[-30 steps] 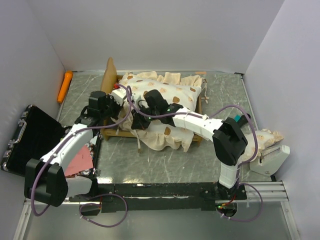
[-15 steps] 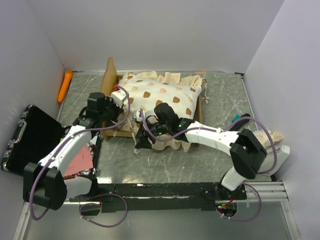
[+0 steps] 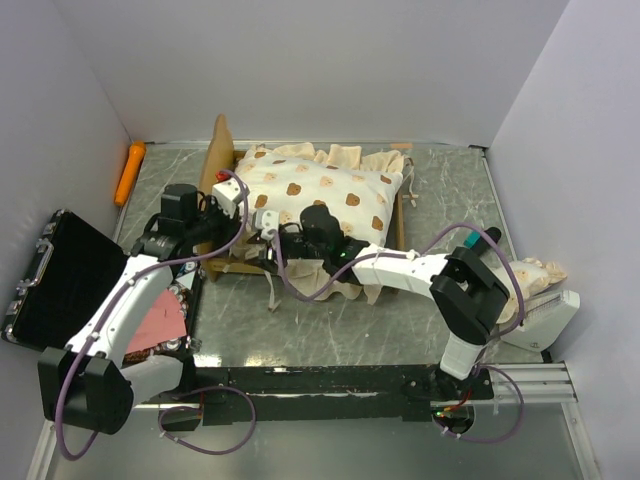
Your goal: Set up the pet bed
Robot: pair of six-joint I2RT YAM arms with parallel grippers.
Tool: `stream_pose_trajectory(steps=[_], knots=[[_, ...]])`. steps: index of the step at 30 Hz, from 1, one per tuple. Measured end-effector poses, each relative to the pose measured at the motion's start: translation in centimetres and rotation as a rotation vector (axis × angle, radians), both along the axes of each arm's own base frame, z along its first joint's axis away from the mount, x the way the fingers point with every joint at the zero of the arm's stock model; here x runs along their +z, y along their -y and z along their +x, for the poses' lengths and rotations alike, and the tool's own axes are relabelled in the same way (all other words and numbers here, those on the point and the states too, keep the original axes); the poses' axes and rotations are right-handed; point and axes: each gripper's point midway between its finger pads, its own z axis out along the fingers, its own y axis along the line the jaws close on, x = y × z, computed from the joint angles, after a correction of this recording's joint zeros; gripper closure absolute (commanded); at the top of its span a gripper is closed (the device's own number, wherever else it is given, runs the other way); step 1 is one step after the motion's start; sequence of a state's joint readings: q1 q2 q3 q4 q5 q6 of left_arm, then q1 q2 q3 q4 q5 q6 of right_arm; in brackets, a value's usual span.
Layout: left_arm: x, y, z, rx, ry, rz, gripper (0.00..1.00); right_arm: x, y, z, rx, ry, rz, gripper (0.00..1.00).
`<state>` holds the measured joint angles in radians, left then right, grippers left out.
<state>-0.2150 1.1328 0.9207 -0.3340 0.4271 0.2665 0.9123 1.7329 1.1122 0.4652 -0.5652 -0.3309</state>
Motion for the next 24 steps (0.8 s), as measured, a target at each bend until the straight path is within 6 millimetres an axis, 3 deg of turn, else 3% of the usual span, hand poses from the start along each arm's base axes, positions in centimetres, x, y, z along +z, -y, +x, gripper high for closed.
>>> stream_pose_trajectory(steps=[4, 8, 15, 18, 24], knots=[[0.6, 0.2, -0.8, -0.022, -0.002, -0.022, 0.99, 0.6, 0.2, 1.9, -0.055, -0.014, 0.025, 0.44], [0.7, 0.1, -1.0, -0.015, -0.014, -0.035, 0.99, 0.5, -1.0, 3.3, -0.080, -0.048, 0.025, 0.45], [0.8, 0.1, -1.1, -0.011, -0.022, -0.044, 0.99, -1.9, -2.1, 6.5, -0.191, -0.103, -0.019, 0.67], [0.8, -0.1, -1.0, -0.005, -0.022, -0.043, 0.99, -3.5, -1.5, 8.0, -0.262, -0.134, -0.046, 0.76], [0.5, 0.1, -0.2, 0.006, -0.023, -0.056, 0.99, -4.6, -0.3, 10.6, -0.360, -0.198, -0.046, 0.71]])
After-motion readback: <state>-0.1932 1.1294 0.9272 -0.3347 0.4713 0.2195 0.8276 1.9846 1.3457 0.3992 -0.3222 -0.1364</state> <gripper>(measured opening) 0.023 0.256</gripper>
